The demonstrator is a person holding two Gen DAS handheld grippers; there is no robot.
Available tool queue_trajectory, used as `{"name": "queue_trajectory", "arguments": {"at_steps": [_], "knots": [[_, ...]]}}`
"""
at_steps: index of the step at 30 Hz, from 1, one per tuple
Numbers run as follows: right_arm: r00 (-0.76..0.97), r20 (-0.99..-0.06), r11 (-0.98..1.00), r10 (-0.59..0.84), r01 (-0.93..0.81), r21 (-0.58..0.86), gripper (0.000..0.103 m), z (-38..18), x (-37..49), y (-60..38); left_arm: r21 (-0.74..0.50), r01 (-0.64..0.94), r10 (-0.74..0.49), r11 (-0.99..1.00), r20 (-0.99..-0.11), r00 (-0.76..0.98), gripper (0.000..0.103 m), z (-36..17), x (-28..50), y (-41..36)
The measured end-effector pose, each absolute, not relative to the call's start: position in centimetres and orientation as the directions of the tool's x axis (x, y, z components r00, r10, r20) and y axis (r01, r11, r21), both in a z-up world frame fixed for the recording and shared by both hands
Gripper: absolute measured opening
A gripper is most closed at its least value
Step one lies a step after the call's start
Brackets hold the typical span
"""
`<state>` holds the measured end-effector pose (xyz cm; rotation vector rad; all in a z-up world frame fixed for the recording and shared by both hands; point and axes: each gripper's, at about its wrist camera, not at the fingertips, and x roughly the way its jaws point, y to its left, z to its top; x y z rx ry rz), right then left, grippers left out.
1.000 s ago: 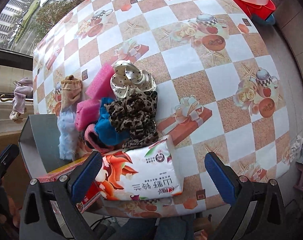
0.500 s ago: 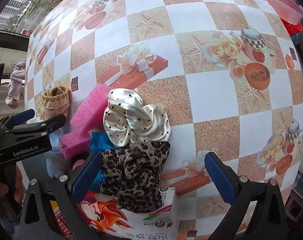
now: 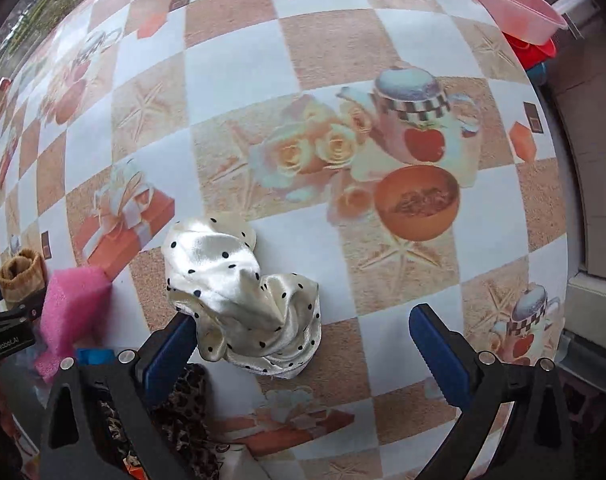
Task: Organize soft objects
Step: 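Grasp beige knit hat with left gripper while right gripper grasps polka-dot scrunchie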
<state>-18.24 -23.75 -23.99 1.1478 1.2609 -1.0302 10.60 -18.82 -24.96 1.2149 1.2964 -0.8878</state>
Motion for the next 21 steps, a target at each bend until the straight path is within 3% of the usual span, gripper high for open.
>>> {"name": "queue_trajectory", "arguments": {"at_steps": [6, 14, 18, 21], "knots": [[0.168, -0.985, 0.198, 0.034, 0.965, 0.171, 0.103, -23.3, -18.1, -23.9, 0.139, 0.972, 0.167, 0.189, -0.980, 0.108, 0.102, -25.2, 9.7, -18.9], [0.006, -0.999, 0.320, 0.034, 0.947, 0.016, 0.103, -25.9, -13.8, -23.7, 0.096, 0.973, 0.186, 0.212, -0.981, 0.056, 0.103, -26.6, 8.4, -19.2], [0.010, -1.000, 0.308, 0.022, 0.951, 0.016, 0.103, -25.8, -13.6, -23.7, 0.006, 0.963, 0.194, 0.269, -0.980, -0.048, 0.103, -27.5, 9.1, -19.1], [0.010, -1.000, 0.311, 0.023, 0.950, 0.016, 0.103, -25.3, -14.5, -22.8, 0.006, 0.963, 0.197, 0.270, -0.979, -0.049, 0.103, -27.7, 9.0, -19.2]]}}
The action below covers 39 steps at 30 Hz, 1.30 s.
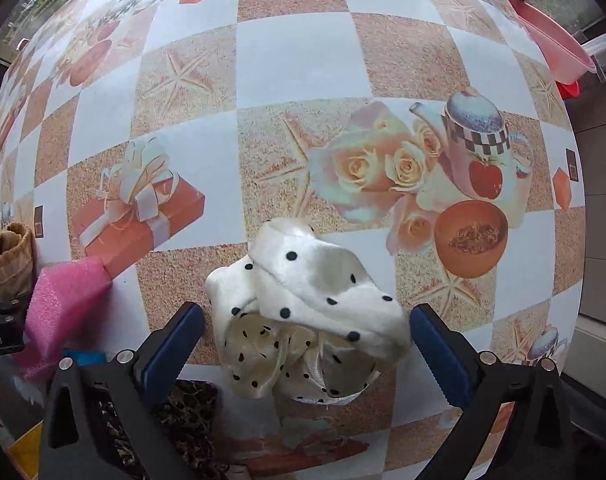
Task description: Organize soft objects
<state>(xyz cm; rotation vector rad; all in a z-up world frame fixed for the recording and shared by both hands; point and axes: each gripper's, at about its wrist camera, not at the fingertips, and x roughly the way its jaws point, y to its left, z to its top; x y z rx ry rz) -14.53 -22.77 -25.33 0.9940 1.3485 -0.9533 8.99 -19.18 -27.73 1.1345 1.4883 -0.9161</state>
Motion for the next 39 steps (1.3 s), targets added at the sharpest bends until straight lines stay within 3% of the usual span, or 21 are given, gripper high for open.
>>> {"name": "queue_trajectory", "arguments": {"at_steps": [4, 6, 8, 9, 10, 11, 12, 13, 16, 25, 39], "knots": [[-0.002, -0.998, 0.323, 0.057, 0.946, 0.016, 0.103, -25.6, -14.1, -23.4, 0.015, 0.961, 0.183, 0.275, -0.982, -0.037, 0.103, -27.8, 8.6, -19.4], [-0.009, -0.998, 0.336, 0.067, 0.942, 0.014, 0.103, -26.2, -13.4, -23.9, 0.018, 0.958, 0.178, 0.288, -0.983, -0.035, 0.097, -27.1, 8.0, -19.2], [-0.019, -0.999, 0.346, 0.045, 0.938, -0.002, 0.101, -26.1, -13.5, -23.6, 0.003, 0.958, 0.161, 0.285, -0.986, -0.044, 0.082, -26.2, 7.8, -18.9], [-0.015, -0.999, 0.351, 0.034, 0.937, -0.002, 0.094, -25.9, -13.6, -23.3, 0.003, 0.964, 0.147, 0.267, -0.988, -0.038, 0.069, -25.7, 7.5, -18.8], [-0.002, -1.000, 0.352, 0.026, 0.936, 0.007, 0.085, -25.7, -13.7, -23.1, 0.005, 0.971, 0.137, 0.241, -0.990, -0.029, 0.049, -25.3, 7.0, -18.8], [0.003, -1.000, 0.355, 0.015, 0.935, 0.008, 0.078, -25.4, -13.7, -23.0, 0.007, 0.977, 0.133, 0.212, -0.991, -0.022, 0.035, -24.9, 6.5, -18.8], [0.008, -1.000, 0.360, 0.004, 0.933, 0.009, 0.059, -25.0, -13.7, -22.9, 0.023, 0.982, 0.135, 0.189, -0.991, -0.003, 0.022, -24.5, 6.1, -18.8], [0.017, -1.000, 0.369, -0.003, 0.929, 0.015, 0.040, -24.6, -13.6, -22.9, 0.027, 0.984, 0.122, 0.177, -0.993, 0.005, 0.019, -24.2, 5.9, -18.7], [0.057, -0.998, 0.356, 0.020, 0.932, 0.060, 0.030, -24.1, -13.9, -22.9, -0.004, 0.981, 0.053, 0.196, -0.999, -0.015, 0.018, -22.3, 5.7, -18.6], [0.129, -0.992, 0.310, -0.002, 0.943, 0.122, 0.029, -20.6, -15.3, -21.7, -0.063, 0.982, -0.135, 0.181, -0.990, -0.038, 0.018, -14.9, 4.8, -16.6], [0.236, -0.971, 0.292, -0.039, 0.932, 0.215, 0.029, -13.8, -16.6, -15.7, -0.130, 0.978, -0.277, 0.165, -0.957, -0.081, 0.019, -7.2, 4.5, -11.8]]}}
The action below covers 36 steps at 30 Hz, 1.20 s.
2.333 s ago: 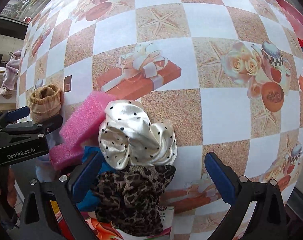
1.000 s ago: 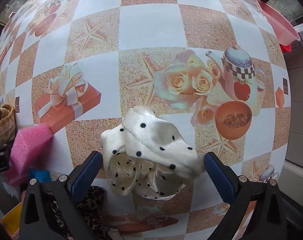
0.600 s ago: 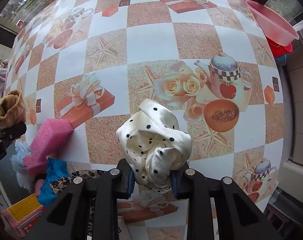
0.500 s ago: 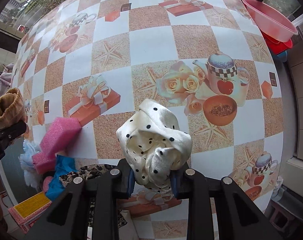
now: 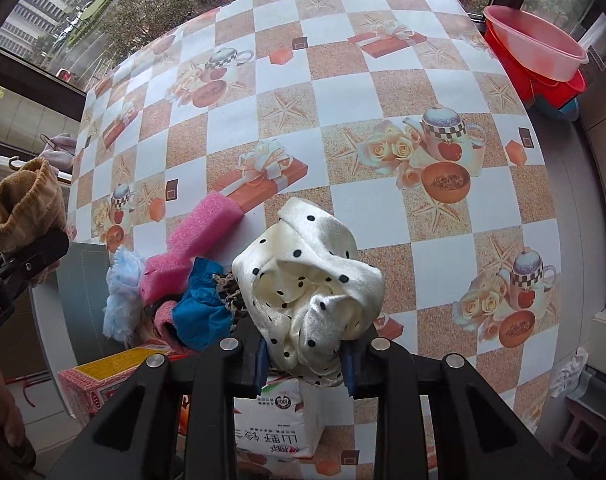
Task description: Organize soft objects
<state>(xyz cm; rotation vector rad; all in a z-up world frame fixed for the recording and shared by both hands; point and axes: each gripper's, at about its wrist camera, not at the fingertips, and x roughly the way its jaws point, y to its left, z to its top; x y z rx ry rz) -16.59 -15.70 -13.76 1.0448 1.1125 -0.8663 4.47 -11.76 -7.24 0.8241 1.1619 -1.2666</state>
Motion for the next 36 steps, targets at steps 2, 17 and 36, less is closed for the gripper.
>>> {"name": "queue_trajectory", "arguments": {"at_steps": [2, 17, 36], "knots": [[0.244, -0.969, 0.284, -0.039, 0.933, 0.223, 0.029, -13.1, -16.8, -14.5, -0.138, 0.977, -0.287, 0.159, -0.954, -0.088, 0.019, -6.4, 4.4, -10.7], [0.274, -0.960, 0.234, -0.048, 0.938, 0.256, 0.029, -10.5, -16.2, -7.1, -0.181, 0.980, -0.316, 0.085, -0.938, -0.146, 0.019, -3.5, 2.8, -3.3], [0.261, -0.964, 0.231, -0.045, 0.942, 0.244, 0.029, -8.3, -14.1, 1.2, -0.232, 0.972, -0.327, 0.047, -0.923, -0.204, 0.019, -2.4, 3.3, 5.6]]}}
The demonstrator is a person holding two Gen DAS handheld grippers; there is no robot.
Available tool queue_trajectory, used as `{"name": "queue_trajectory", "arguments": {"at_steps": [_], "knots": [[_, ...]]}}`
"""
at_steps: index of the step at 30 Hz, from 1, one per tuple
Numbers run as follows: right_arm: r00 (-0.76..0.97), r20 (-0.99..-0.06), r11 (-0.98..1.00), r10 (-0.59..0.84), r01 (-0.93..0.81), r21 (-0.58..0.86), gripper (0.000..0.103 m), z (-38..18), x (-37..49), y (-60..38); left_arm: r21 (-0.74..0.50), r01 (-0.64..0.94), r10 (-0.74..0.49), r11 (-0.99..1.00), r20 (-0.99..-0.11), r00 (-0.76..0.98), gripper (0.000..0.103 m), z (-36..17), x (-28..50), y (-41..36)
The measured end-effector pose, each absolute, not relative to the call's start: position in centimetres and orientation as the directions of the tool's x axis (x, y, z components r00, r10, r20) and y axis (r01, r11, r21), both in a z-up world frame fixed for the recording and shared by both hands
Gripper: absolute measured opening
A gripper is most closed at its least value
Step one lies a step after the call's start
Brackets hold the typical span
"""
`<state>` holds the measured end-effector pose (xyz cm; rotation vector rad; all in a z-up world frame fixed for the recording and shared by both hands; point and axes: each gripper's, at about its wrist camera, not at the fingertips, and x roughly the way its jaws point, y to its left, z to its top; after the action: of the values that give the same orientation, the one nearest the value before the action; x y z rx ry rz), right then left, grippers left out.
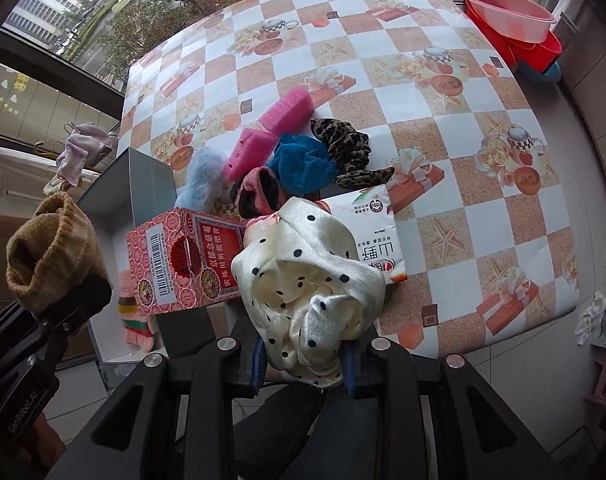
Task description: Organize soft objects
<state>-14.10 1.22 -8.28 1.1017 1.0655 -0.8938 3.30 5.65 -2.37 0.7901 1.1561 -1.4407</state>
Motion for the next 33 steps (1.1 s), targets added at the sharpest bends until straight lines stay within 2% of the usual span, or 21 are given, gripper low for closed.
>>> {"name": "queue_trajectory", "arguments": {"at_steps": [14, 33], "knots": [[0.282, -0.958, 0.333, -0.047, 0.909, 0.251, 0.029, -6.4, -9.4, 4.2, -0.240, 0.958, -0.366, 0.158, -0.915, -0.169, 0.019, -2.2, 7.6, 9.4], [0.262, -0.965, 0.455, -0.009, 0.860, 0.229, 0.029, -6.1, -4.1, 6.1, -0.243, 0.912, -0.355, 0.331, -0.927, -0.119, 0.019, -4.2, 13.6, 13.2]]}}
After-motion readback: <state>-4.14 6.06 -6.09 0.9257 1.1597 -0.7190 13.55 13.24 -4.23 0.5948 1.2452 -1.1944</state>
